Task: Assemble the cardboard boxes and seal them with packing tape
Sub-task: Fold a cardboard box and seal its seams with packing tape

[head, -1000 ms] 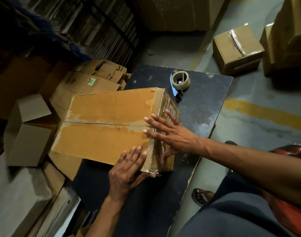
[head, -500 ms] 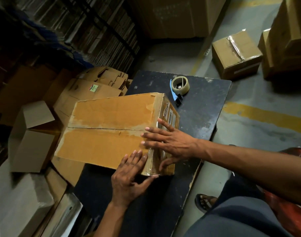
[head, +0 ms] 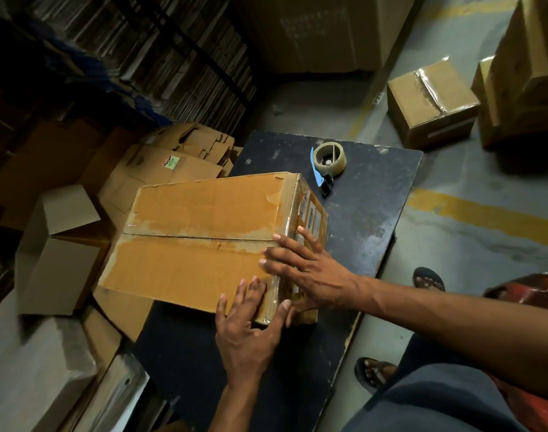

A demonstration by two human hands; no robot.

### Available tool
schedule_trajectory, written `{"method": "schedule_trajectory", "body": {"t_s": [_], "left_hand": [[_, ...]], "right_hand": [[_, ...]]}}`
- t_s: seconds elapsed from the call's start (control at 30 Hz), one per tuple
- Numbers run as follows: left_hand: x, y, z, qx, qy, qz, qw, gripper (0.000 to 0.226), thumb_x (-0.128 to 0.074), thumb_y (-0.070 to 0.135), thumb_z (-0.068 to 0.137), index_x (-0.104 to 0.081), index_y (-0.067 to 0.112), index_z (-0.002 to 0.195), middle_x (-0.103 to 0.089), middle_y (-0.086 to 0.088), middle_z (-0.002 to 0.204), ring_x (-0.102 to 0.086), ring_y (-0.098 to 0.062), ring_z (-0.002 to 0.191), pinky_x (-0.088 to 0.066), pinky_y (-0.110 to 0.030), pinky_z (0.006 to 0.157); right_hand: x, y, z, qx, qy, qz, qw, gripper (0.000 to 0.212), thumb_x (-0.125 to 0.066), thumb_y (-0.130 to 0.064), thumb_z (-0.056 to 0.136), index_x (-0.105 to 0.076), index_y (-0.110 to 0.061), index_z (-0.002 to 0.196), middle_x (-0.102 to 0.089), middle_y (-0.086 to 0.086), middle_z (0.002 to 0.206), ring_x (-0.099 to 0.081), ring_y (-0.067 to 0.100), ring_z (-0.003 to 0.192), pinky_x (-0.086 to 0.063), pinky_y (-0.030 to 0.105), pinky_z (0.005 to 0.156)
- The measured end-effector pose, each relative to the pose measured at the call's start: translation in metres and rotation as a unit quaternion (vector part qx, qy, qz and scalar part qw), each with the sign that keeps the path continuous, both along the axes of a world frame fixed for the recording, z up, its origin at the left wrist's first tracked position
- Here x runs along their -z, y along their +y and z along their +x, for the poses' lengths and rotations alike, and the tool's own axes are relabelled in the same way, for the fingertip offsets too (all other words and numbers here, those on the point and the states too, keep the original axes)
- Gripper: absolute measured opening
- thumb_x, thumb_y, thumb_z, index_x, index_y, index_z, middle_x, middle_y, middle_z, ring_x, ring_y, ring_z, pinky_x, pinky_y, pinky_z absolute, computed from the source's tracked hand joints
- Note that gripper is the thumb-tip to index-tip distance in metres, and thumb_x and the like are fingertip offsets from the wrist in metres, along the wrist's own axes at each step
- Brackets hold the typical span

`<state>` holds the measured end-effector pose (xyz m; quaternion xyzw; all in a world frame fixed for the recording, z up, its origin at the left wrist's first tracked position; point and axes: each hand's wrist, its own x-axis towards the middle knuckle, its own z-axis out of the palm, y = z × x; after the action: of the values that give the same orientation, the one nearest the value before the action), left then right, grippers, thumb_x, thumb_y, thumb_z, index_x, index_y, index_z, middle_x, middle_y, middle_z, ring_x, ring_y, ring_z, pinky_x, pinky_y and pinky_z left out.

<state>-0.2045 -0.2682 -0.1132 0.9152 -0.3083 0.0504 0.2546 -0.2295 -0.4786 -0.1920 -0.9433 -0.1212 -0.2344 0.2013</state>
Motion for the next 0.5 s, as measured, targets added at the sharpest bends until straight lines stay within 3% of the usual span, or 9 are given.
{"method": "schedule_trajectory", "body": {"t_s": [0.13,0.23,0.33,0.5], "left_hand": [[0.001,0.015,0.007,0.07,0.008,-0.022,0.997,0.054,-0.055,0.056,0.099,-0.058,0.026,0.143,-0.052,0.016,0.151,-0.043,-0.009,0.147,-0.03,-0.06,0.121],[0.009,0.033,0.008,0.145,-0.063,0.008,0.987,0.062,-0.06,0.052,0.099,-0.049,0.021,0.151,-0.051,-0.002,0.156,-0.044,-0.022,0.148,-0.03,-0.057,0.122],[0.022,0.041,0.005,0.158,-0.127,0.015,0.979,0.054,-0.067,0.046,0.098,-0.055,0.02,0.144,-0.053,-0.013,0.153,-0.047,-0.03,0.146,-0.033,-0.062,0.118],[0.029,0.028,-0.002,0.121,-0.159,-0.01,0.98,0.04,-0.064,0.03,0.101,-0.06,0.018,0.139,-0.057,-0.015,0.148,-0.049,-0.034,0.143,-0.032,-0.068,0.116]], "right_hand": [[0.005,0.003,0.004,0.013,-0.034,0.02,0.999,0.105,-0.058,-0.083,0.082,-0.023,-0.024,0.162,-0.027,0.008,0.168,-0.011,0.031,0.159,-0.019,0.071,0.118],[0.004,0.001,0.002,0.005,-0.062,0.016,0.998,0.102,-0.054,-0.087,0.08,-0.025,-0.031,0.161,-0.025,0.01,0.169,-0.014,0.035,0.158,-0.016,0.072,0.119],[0.006,0.005,0.002,0.009,-0.09,0.048,0.995,0.084,-0.06,-0.077,0.086,-0.036,-0.036,0.156,-0.03,0.012,0.166,-0.019,0.037,0.156,-0.023,0.074,0.114],[0.004,0.013,0.002,0.015,-0.106,0.124,0.987,0.057,-0.071,-0.06,0.089,-0.056,-0.039,0.14,-0.041,0.01,0.161,-0.026,0.038,0.154,-0.027,0.074,0.11]]}}
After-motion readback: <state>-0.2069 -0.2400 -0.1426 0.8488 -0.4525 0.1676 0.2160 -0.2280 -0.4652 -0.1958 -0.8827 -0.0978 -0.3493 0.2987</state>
